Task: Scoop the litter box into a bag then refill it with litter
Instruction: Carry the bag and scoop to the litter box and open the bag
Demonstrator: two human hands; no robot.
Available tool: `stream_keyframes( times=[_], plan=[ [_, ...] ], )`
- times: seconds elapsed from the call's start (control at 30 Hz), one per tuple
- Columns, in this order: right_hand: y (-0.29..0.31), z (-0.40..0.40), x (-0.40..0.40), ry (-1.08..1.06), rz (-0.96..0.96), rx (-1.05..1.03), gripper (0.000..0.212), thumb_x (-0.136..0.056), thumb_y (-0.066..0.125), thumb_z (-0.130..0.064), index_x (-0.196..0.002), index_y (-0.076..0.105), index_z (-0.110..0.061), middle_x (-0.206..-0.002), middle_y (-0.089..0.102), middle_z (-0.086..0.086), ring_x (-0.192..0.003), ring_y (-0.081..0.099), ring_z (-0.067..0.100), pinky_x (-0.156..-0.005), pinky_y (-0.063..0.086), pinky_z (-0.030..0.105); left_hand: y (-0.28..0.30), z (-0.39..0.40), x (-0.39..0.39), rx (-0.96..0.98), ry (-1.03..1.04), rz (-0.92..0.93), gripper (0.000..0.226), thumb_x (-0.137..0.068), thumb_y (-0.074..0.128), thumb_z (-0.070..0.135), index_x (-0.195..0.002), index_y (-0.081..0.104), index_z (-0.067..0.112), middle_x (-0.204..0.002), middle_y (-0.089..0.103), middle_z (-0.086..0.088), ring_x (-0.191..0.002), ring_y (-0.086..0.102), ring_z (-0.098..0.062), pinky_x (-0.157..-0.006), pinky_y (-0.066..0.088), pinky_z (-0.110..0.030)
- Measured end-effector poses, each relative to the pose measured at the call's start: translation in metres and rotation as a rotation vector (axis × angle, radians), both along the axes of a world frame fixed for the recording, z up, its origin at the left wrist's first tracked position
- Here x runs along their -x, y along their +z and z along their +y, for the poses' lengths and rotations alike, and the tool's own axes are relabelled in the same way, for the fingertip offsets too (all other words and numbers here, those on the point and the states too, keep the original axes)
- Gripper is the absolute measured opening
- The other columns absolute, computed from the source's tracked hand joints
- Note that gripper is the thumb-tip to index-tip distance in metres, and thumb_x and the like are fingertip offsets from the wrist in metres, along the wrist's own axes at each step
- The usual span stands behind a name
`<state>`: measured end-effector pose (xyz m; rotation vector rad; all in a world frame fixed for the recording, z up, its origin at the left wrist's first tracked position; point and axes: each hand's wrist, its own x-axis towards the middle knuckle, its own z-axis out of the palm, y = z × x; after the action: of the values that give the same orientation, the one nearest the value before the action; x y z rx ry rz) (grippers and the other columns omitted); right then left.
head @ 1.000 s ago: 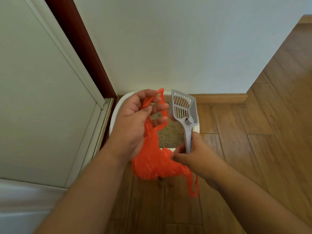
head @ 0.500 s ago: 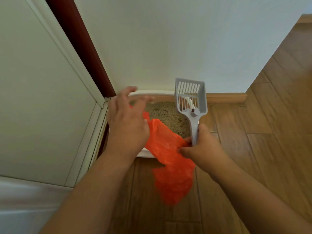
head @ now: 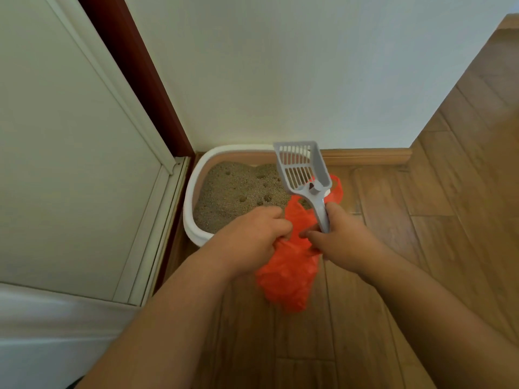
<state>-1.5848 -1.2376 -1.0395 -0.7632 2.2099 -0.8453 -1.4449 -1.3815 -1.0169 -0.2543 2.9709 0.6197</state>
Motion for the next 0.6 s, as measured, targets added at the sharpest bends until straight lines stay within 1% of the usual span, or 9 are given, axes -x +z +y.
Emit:
stream_keyframes(
  times=[0.13,0.2,0.27,0.33,0.4,0.47,0.53,0.57,0.6],
  plan=[
    [-0.002,-0.002,0.012,0.125,0.016,-0.018,0.025,-0.09,0.071,-0.029,-0.107,0.056,-0.02,-0.096,0.068,-0.001,-0.085,0.067,0.016,-0.079,0.06,0.044,-0.004,0.002,-0.005,0.088,-0.101,0.011,0.034,-0.084,0.058,-0.003,-0.087,0.044,0.028,-0.106,0.044,0.004,-0.095,0.039,-0.015,-0.07,0.048,-0.041],
    [-0.001,-0.007,0.023,0.269,0.016,-0.029,0.025,-0.092,0.069,-0.028,-0.113,0.055,-0.023,-0.099,0.067,-0.005,-0.088,0.067,0.012,-0.082,0.059,0.04,-0.001,-0.002,-0.002,0.107,-0.149,0.02,0.027,-0.086,0.057,-0.002,-0.096,0.054,0.023,-0.115,0.049,0.004,-0.097,0.046,-0.015,-0.073,0.05,-0.039],
    [-0.003,-0.011,0.035,0.4,-0.013,-0.077,0.026,-0.095,0.065,-0.027,-0.118,0.054,-0.022,-0.104,0.066,-0.003,-0.093,0.065,0.013,-0.086,0.057,0.038,-0.001,-0.007,0.004,0.108,-0.146,0.022,0.028,-0.091,0.055,0.0,-0.11,0.061,0.019,-0.122,0.054,0.004,-0.098,0.055,-0.015,-0.077,0.053,-0.037],
    [-0.01,-0.013,0.043,0.474,-0.04,-0.114,0.023,-0.096,0.061,-0.023,-0.117,0.052,-0.022,-0.103,0.064,-0.001,-0.092,0.063,0.013,-0.085,0.056,0.036,-0.006,-0.013,0.005,0.144,-0.169,0.049,0.028,-0.093,0.056,0.002,-0.114,0.063,0.018,-0.125,0.056,0.004,-0.097,0.059,-0.015,-0.077,0.055,-0.036],
    [-0.022,-0.013,0.049,0.524,0.001,-0.131,0.018,-0.096,0.059,-0.023,-0.112,0.052,-0.025,-0.101,0.062,-0.002,-0.091,0.062,0.013,-0.082,0.053,0.035,-0.016,-0.019,0.004,0.208,-0.233,0.059,0.027,-0.091,0.058,0.001,-0.113,0.062,0.017,-0.128,0.055,0.002,-0.095,0.059,-0.017,-0.074,0.054,-0.035],
    [-0.036,-0.011,0.054,0.543,0.032,-0.125,0.017,-0.096,0.059,-0.023,-0.109,0.051,-0.029,-0.1,0.063,-0.004,-0.092,0.063,0.014,-0.079,0.052,0.031,-0.028,-0.027,0.002,0.229,-0.293,0.061,0.025,-0.089,0.057,0.001,-0.108,0.059,0.016,-0.122,0.056,0.001,-0.09,0.057,-0.018,-0.068,0.052,-0.036],
    [-0.046,-0.008,0.059,0.518,-0.007,-0.078,0.019,-0.097,0.06,-0.022,-0.112,0.052,-0.031,-0.096,0.063,-0.008,-0.084,0.064,0.004,-0.072,0.05,0.023,-0.04,-0.032,0.0,0.187,-0.308,0.068,0.018,-0.087,0.052,0.011,-0.103,0.052,0.021,-0.105,0.053,0.007,-0.082,0.052,-0.015,-0.064,0.046,-0.033],
    [-0.05,-0.006,0.061,0.507,-0.027,-0.052,0.021,-0.098,0.061,-0.023,-0.114,0.052,-0.032,-0.094,0.063,-0.009,-0.08,0.063,0.001,-0.07,0.049,0.021,-0.044,-0.034,-0.001,0.158,-0.309,0.067,0.018,-0.086,0.049,0.019,-0.104,0.05,0.023,-0.1,0.051,0.009,-0.082,0.051,-0.012,-0.068,0.044,-0.03],
    [-0.053,-0.005,0.062,0.503,-0.04,-0.032,0.023,-0.098,0.061,-0.023,-0.117,0.053,-0.034,-0.094,0.063,-0.01,-0.08,0.064,0.001,-0.071,0.05,0.021,-0.048,-0.037,-0.002,0.143,-0.318,0.076,0.023,-0.086,0.049,0.026,-0.109,0.051,0.025,-0.1,0.054,0.01,-0.086,0.053,-0.01,-0.075,0.044,-0.027]
  ],
)
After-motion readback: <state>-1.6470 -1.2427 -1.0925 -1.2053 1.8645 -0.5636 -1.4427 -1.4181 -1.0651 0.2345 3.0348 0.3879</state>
